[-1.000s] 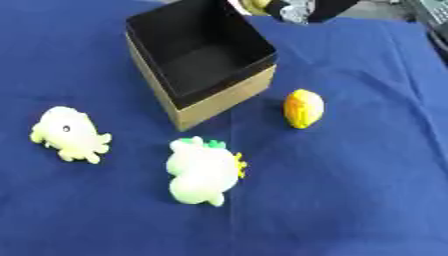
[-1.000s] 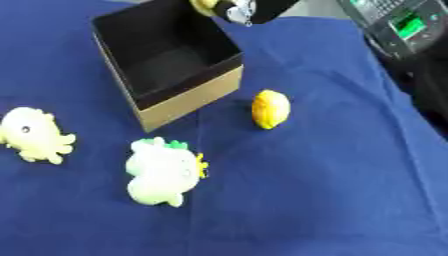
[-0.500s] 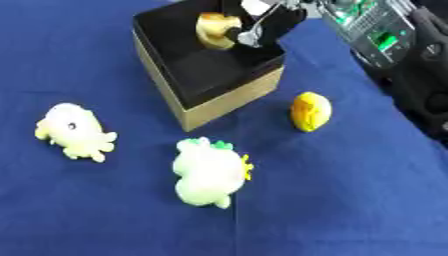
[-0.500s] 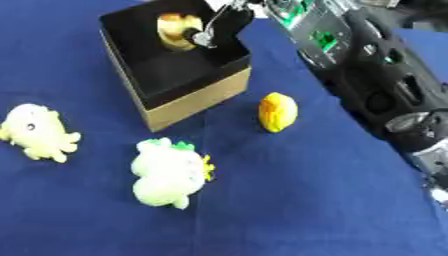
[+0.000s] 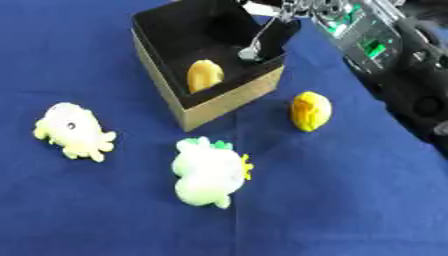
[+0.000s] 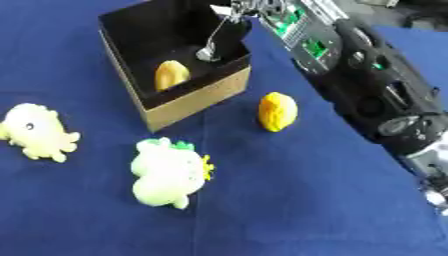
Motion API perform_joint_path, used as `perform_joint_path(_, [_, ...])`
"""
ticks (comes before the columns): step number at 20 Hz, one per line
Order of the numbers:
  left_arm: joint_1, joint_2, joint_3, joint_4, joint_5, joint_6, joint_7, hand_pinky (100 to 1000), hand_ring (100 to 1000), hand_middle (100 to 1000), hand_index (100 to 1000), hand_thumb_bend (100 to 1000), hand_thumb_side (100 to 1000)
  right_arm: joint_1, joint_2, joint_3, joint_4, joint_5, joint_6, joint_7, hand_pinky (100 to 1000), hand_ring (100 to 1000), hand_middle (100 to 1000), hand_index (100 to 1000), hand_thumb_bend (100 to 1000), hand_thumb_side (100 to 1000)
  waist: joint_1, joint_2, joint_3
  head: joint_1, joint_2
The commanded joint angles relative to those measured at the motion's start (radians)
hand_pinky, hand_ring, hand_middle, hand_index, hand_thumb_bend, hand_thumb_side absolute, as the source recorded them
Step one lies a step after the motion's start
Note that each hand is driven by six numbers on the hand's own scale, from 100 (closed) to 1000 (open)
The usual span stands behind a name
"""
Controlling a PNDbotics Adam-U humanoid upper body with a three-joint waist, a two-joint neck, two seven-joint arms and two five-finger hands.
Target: Pick up objects on the table and place them in the box.
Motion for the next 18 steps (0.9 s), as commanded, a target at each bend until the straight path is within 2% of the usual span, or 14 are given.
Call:
perform_joint_path(1, [0.004, 0.023, 0.011, -0.016, 0.0, 0.001, 0.003, 755, 611, 626, 813, 282, 527, -0.006, -0.059, -0.034, -0.072, -0.03, 0.01, -0.023, 828, 815, 726, 769, 426, 100, 0.013, -0.03, -0.01, 0.008, 0.006])
perform_joint_path(5, [0.018, 0.021, 0.017, -0.016, -0.005, 0.005, 0.01, 755, 611, 626, 813, 284, 527, 0.069, -0.194, -0.069, -0.254, -0.104, 0.036, -0.035, 830, 809, 711, 763, 427, 100, 0.018, -0.039, -0.042, 0.027, 0.016])
perform_joint_path(8, [0.024, 0.02, 0.02, -0.016, -0.009, 0.006, 0.014, 755, 610, 626, 813, 285, 527, 0.187, -0.315, -0.102, -0.411, -0.15, 0.069, -0.036, 833, 810, 714, 765, 436, 100, 0.02, -0.042, -0.059, 0.04, 0.019])
perform_joint_path(10, [0.026, 0.018, 0.021, -0.016, -0.009, 0.006, 0.017, 755, 610, 626, 813, 287, 526, 0.27, -0.373, -0.128, -0.495, -0.174, 0.092, -0.042, 833, 810, 713, 765, 438, 100, 0.024, -0.043, -0.066, 0.046, 0.019])
perform_joint_path(13, [0.021, 0.017, 0.02, -0.016, -0.008, 0.005, 0.017, 755, 610, 626, 813, 290, 524, 0.347, -0.413, -0.134, -0.525, -0.186, 0.082, -0.047, 833, 811, 716, 766, 447, 100, 0.032, -0.044, -0.071, 0.05, 0.019])
perform_joint_path(15, [0.018, 0.016, 0.018, -0.016, -0.006, 0.005, 0.016, 755, 610, 626, 813, 291, 524, 0.374, -0.419, -0.126, -0.528, -0.18, 0.069, -0.042, 832, 810, 713, 764, 451, 100, 0.036, -0.045, -0.073, 0.048, 0.019])
perform_joint_path(18, [0.016, 0.013, 0.017, -0.016, -0.003, 0.005, 0.014, 755, 610, 626, 813, 292, 524, 0.399, -0.416, -0.106, -0.529, -0.161, 0.078, -0.025, 831, 810, 712, 761, 456, 100, 0.043, -0.045, -0.071, 0.041, 0.019])
